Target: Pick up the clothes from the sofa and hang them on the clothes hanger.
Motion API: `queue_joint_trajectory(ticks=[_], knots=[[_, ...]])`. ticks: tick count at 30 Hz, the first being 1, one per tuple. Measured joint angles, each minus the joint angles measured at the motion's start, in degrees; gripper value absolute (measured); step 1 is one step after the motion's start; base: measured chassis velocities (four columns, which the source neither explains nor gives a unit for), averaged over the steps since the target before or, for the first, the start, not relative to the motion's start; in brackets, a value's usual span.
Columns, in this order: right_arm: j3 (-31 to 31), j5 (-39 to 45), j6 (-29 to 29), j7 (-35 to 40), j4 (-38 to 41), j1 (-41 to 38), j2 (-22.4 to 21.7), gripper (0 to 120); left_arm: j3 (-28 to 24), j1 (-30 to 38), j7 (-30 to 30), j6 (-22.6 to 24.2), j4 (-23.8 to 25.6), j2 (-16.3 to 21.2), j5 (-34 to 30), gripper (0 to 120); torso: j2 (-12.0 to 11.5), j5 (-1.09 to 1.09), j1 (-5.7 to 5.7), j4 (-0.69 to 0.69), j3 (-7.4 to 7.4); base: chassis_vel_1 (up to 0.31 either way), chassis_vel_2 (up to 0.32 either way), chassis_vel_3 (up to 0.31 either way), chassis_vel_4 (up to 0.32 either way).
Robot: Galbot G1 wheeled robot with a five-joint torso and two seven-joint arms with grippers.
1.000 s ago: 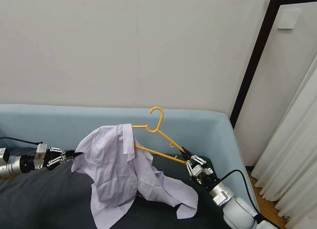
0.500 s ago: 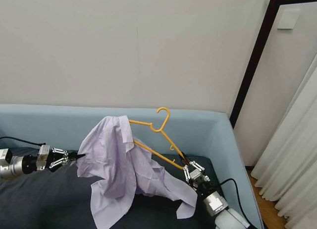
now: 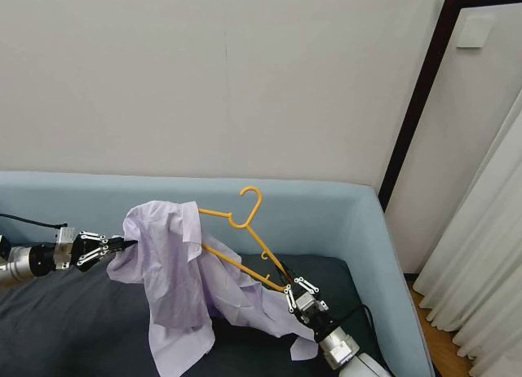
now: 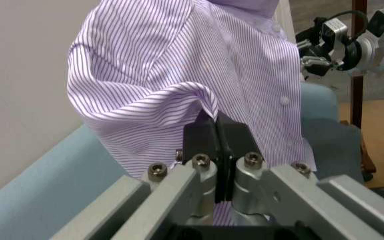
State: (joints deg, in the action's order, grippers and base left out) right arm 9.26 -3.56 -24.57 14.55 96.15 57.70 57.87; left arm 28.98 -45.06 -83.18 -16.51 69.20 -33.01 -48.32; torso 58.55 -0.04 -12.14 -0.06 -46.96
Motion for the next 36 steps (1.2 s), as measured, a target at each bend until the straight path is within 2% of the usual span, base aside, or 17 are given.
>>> queue_joint_trajectory(ticks=[9, 16, 20, 21, 25, 27, 29, 32, 33, 36], knots=[[-2.4, -6.2, -2.0, -2.7, -2.8, 0.0, 0.2, 5, -0.3, 0.8, 0.4, -0.2, 0.7, 0.2, -0.1, 0, 0.0, 0.00, 0.00, -0.02, 0.00, 0.000, 0.000, 0.000, 0.000], [-2.5, -6.2, -2.3, -2.6, -3.1, 0.0, 0.7, 5, -0.2, 0.7, -0.6, -0.7, -0.3, 0.2, 0.7, 0, 0.0, 0.00, 0.00, 0.00, 0.00, 0.000, 0.000, 0.000, 0.000], [-2.4, -5.1, -2.2, -2.1, -3.0, -0.3, 1.0, 5, -0.2, 0.7, -0.9, -2.1, -1.1, -0.1, 2.2, 15, 0.0, 0.00, 0.00, 0.00, 0.00, 0.000, 0.000, 0.000, 0.000], [-2.4, -5.1, -2.2, -2.1, -3.0, -0.3, 1.0, 5, -0.2, 0.7, -0.9, -2.1, -1.1, -0.1, 2.2, 15, 0.0, 0.00, 0.00, 0.00, 0.00, 0.000, 0.000, 0.000, 0.000], [-2.3, -4.4, -2.1, -1.7, -2.7, -0.4, 1.0, 5, 0.8, 2.0, -2.0, -6.6, -3.6, -0.3, 7.3, 33, 0.0, 0.00, 0.00, 0.00, 0.00, 0.000, 0.000, 0.000, 0.000], [-2.3, -4.3, -2.0, -1.6, -2.6, -0.4, 1.0, 5, 1.0, 2.2, -2.2, -7.3, -4.1, -0.3, 7.9, 36, 0.0, 0.00, 0.00, -0.01, 0.00, 0.000, 0.000, 0.000, 0.000], [-2.8, -4.3, -2.0, -1.3, -2.4, -0.3, 1.0, 5, 2.7, 1.8, -3.5, -8.3, -5.0, -0.2, 8.1, 46, 0.0, 0.00, 0.00, -0.02, 0.00, 0.000, 0.000, 0.000, 0.000], [-3.4, -4.3, -1.6, -0.9, -2.5, -0.4, 0.9, 5, 7.5, -2.2, -4.5, -8.3, -2.0, 0.4, 5.7, 60, 0.0, -0.01, 0.00, 0.00, 0.00, 0.000, 0.000, 0.000, 0.000], [-3.4, -4.3, -1.6, -0.9, -2.5, -0.4, 0.9, 5, 7.5, -2.2, -4.5, -8.3, -2.0, 0.4, 5.7, 60, 0.0, -0.01, 0.00, 0.00, 0.00, 0.000, 0.000, 0.000, 0.000], [-3.7, -4.3, -1.5, -0.7, -3.6, -1.0, 1.0, 5, 12.3, -6.5, -4.6, -8.0, 2.0, 0.5, 0.8, 72, 0.0, 0.00, 0.00, 0.01, 0.00, 0.000, 0.000, 0.000, 0.000]])
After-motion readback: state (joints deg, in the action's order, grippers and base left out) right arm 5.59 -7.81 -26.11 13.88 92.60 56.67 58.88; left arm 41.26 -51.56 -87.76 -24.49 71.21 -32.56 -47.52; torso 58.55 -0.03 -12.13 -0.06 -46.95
